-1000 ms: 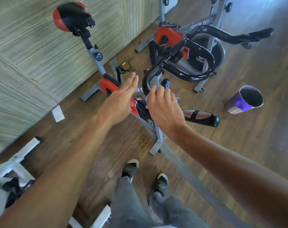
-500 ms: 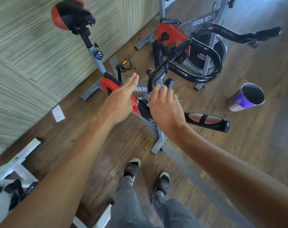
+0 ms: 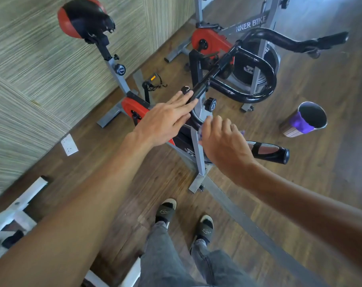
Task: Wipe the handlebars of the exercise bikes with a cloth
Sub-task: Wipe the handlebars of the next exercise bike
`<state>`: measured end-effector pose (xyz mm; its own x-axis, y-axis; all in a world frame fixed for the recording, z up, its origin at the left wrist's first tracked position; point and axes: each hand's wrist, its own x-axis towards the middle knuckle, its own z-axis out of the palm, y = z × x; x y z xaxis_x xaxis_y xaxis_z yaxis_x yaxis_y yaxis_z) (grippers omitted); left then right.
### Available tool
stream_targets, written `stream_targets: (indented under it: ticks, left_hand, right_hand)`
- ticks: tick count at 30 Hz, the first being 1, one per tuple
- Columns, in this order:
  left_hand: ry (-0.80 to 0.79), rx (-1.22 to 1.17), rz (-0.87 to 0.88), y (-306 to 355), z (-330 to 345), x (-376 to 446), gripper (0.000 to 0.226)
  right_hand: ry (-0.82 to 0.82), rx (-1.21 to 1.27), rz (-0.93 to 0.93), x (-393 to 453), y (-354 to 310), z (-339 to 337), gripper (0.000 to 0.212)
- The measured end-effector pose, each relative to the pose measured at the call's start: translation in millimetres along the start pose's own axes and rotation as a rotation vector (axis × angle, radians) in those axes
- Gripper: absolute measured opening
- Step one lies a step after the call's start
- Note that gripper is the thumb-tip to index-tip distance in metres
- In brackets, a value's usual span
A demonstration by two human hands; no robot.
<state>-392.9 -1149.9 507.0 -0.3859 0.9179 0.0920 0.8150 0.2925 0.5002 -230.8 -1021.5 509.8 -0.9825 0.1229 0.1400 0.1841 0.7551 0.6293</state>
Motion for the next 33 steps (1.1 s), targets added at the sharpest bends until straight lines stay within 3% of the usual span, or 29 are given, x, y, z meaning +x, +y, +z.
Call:
stream_targets:
  ticks: [4,9,15,20,29,33]
  left_hand:
    - [-0.049,0.105,0.123,-14.1,-5.4,6.7,0.049]
    - [-0.116,0.209,0.228,-27.1,-19.5,16.7,0.05]
    - [-0.16,0.243,0.266,-39.4,-29.3,33.0,0.07]
    - [-0.149,0.209,0.271,-45.0,-24.1,35.1,0.072]
    - [-0.046,0.178,0.147,-9.2,-13.7,26.4,0.044]
    - [-0.036,0.178,0.153,18.7,1.2,14.4,0.041]
  right_hand:
    - [0.024,0.148,0.008,16.9,-3.8,-7.0,0.056]
    - [-0.01,0.171,0.08,-14.7,2.1,-11.1,0.05]
    - [0.017,0.153,0.117,25.1,-26.7,-4.2,0.032]
    - [-0.024,0.306,0.144,33.0,-23.1,-10.2,0.043]
    - [-0.164,0.059,-0.129,-32.6,37.8,-16.6,0.035]
    - [-0.14,0.054,-0.22,-47.0,66.7,-24.9,0.029]
